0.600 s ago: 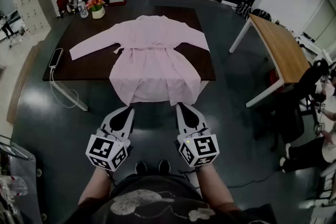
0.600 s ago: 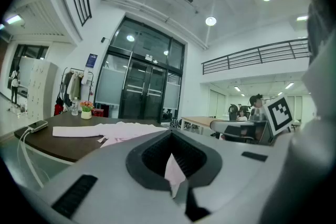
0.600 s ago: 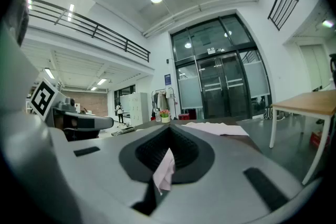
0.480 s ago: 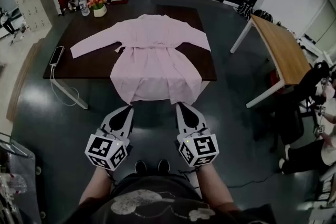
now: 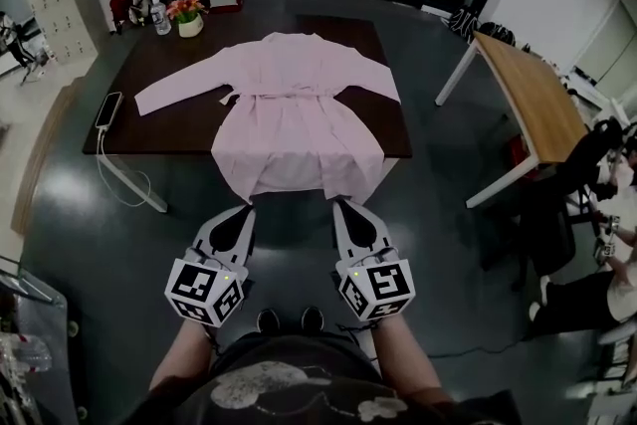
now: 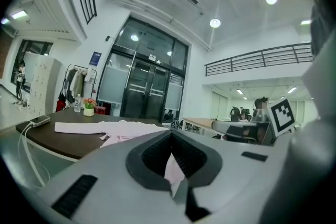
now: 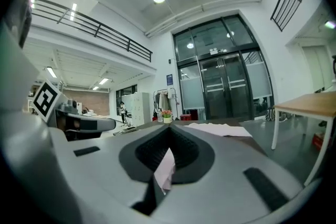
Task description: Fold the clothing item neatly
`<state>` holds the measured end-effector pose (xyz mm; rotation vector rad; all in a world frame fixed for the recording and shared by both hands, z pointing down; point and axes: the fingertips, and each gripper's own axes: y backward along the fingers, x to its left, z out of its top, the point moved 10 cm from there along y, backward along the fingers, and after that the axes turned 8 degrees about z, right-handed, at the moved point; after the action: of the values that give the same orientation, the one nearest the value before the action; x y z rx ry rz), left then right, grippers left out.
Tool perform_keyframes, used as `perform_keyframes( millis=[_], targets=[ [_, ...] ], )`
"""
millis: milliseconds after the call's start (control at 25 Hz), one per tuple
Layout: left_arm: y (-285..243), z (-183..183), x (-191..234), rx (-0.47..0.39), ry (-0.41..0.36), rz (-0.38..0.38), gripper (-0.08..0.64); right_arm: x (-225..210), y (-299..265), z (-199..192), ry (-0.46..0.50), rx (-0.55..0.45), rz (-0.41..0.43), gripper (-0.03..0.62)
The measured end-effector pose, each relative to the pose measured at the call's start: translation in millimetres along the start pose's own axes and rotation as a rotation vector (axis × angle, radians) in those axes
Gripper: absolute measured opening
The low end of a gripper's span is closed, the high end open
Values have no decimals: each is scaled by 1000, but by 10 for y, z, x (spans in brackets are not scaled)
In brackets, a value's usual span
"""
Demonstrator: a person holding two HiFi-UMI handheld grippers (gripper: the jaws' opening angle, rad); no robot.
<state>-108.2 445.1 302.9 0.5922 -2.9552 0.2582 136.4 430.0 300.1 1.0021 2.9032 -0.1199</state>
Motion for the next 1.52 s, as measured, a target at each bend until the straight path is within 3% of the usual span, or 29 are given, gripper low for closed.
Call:
perform_keyframes(
  millis=[120,520,880,1080,1520],
  targets=[
    [-11,-52,64,-10,9,10,9,-22,-11,0,-32,-14,11,-11],
    [-51,-99,313,-18,-6,-19,10,-27,-14,-68,-101,-30,-64,-10],
    [-285,-190,373,25,12,-86,9,-252,149,-185,-114,-16,-198,-9],
    [-615,-162,122,54,-36,-89,10,-703,241,-229,-163,-77,-164,-10],
    [-1896,-123,-769,90,-55,1,9,-2382,212,-255,-180,-44,-112,-9]
  ],
)
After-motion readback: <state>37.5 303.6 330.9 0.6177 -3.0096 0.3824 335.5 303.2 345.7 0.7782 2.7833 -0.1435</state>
